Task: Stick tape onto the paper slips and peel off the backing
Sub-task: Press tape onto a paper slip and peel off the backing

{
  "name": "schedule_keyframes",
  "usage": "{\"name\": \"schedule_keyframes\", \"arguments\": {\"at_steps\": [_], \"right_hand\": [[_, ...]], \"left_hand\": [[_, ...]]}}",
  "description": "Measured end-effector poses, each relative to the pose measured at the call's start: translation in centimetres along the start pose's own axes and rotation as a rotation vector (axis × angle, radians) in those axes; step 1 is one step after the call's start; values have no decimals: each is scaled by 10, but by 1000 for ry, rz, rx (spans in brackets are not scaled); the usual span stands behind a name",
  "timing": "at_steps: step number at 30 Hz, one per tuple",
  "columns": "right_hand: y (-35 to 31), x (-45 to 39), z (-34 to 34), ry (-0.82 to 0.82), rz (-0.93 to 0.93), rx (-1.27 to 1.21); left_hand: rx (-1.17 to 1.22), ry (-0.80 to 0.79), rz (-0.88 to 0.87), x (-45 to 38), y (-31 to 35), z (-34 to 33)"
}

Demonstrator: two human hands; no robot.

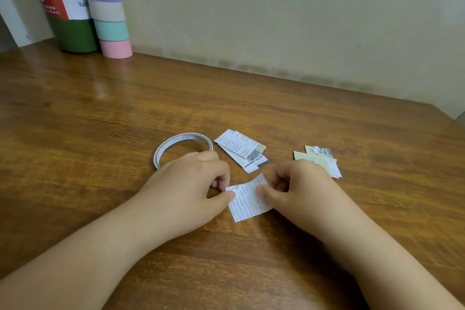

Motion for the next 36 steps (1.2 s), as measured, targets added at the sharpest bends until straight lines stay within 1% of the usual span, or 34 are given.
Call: {"name": "schedule_keyframes", "arguments": {"at_steps": [4, 7, 9, 11, 15, 17, 20, 22, 24, 26, 29, 31, 34, 36], "right_hand": [[-3, 1, 0, 73, 1, 48], [-12, 1, -10, 41, 112, 84], [-16, 1, -15, 18, 151, 81], [-13, -1, -13, 23, 123, 66], [1, -7, -3, 107, 56, 72], [-1, -5, -5, 85, 105, 66], [-11, -1, -15, 8, 194, 71], [-11, -3, -14, 17, 171, 88], [-4, -6, -8, 70, 106, 79], [-1, -7, -4, 98, 111, 82], [-10, -2, -12, 1, 197, 84], [-13, -1, -15, -20, 202, 99], [-7, -7, -6, 84, 131, 99], [-6, -7, -3, 98, 148, 105]], "left_hand": [[-19, -4, -5, -2, 0, -1], [-22, -24, 7, -3, -1, -2], [-20, -33, 7, -3, 0, -1], [-16, -40, 9, -3, 0, -1], [-16, -36, 14, -3, 1, -1], [-17, -41, 15, -3, 1, -1], [-26, -50, 13, -3, 1, -1], [-28, -52, 15, -3, 1, -1], [-27, -55, 16, -3, 1, -2], [-27, -57, 16, -3, 1, -2], [-23, -48, 13, -3, 1, -1], [-30, -47, 11, -4, 1, -1], [-29, -51, 14, -3, 1, -1], [-26, -52, 12, -3, 0, -2]]}}
Point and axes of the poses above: each hand's wrist, its own x-axis away from the middle knuckle, its own z-axis out of the back of the hand, y = z × x, the point moved 4 cm from there along -x, towards the middle knuckle, and after that the axes turned 2 degrees about y, right-handed, at the moved point
